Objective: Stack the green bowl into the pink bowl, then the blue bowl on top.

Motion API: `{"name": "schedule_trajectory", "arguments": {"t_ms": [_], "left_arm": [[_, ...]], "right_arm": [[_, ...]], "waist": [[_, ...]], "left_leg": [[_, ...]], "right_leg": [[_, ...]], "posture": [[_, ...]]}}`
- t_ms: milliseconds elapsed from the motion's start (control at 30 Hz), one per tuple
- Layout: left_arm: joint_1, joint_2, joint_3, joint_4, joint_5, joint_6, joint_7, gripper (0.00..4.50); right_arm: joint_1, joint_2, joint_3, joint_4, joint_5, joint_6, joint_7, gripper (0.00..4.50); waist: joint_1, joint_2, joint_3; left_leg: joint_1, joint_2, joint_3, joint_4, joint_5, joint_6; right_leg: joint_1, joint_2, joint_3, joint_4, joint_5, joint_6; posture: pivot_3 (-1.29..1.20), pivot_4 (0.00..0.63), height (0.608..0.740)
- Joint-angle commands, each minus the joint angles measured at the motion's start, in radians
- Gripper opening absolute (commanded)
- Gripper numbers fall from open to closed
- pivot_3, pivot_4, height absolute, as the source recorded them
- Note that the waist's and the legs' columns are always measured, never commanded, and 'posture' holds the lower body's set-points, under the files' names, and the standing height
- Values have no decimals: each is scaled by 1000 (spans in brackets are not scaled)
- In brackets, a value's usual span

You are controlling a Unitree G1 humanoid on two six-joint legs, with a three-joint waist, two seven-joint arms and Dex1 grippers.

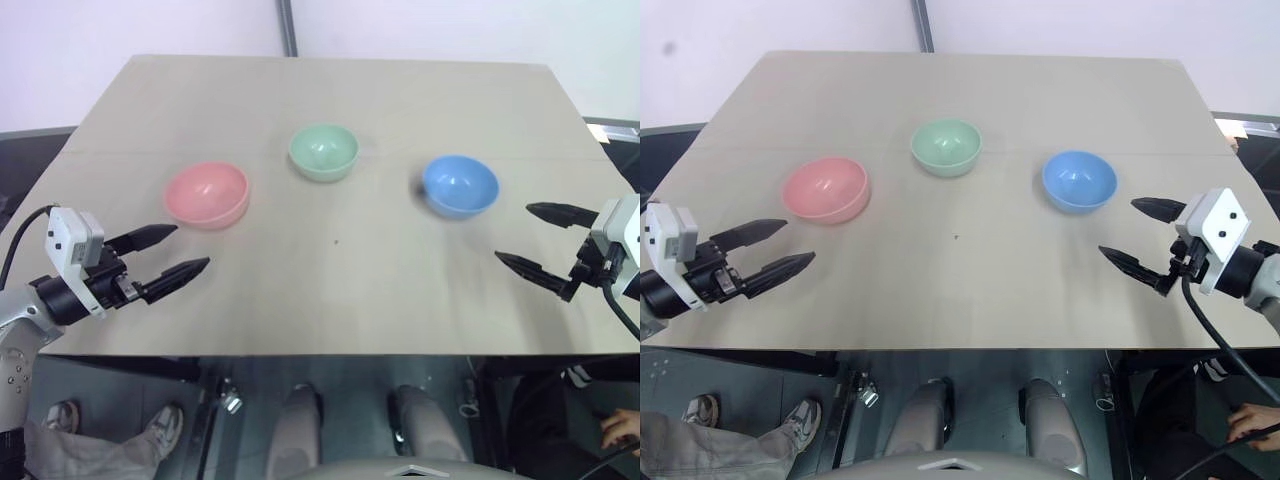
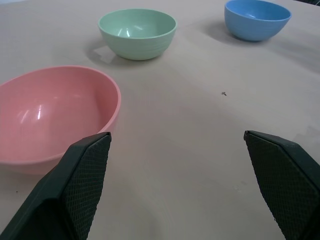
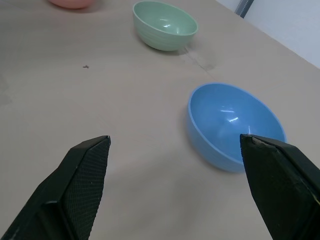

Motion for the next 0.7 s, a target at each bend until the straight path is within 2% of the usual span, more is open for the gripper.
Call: {"name": "schedule_trajectory", "arguments": {"t_ms": [33,400,567,700], "left_arm": [[-10,9,21,-22,-2,-10,0,4500],[-66,-18,-10,-67,-29,33,57,4500],[-76,-19,-47,-148,77,58,224,4500],[-101,-16,-78,-194,96,80,274,4500]], "right_arm": [[-25,-3,2,-19,16,4,-8,4482],[-113,15,96,1,5,-16,-7,4482],[-197,53,192,17,-3,-40,6,4482],[-255,73,280,58,-60,-56,4,4482]], "waist": [[0,0,0],[0,0,0],[-2,0,0],[-1,0,0]], "left_leg": [[0,0,0,0,0,0],[0,0,0,0,0,0],[1,0,0,0,0,0],[0,0,0,0,0,0]], "right_leg": [[0,0,0,0,0,0],[0,0,0,0,0,0],[1,0,0,0,1,0],[1,0,0,0,1,0]], "posture": [[0,150,740],[0,150,740],[0,150,740],[0,150,740]]}}
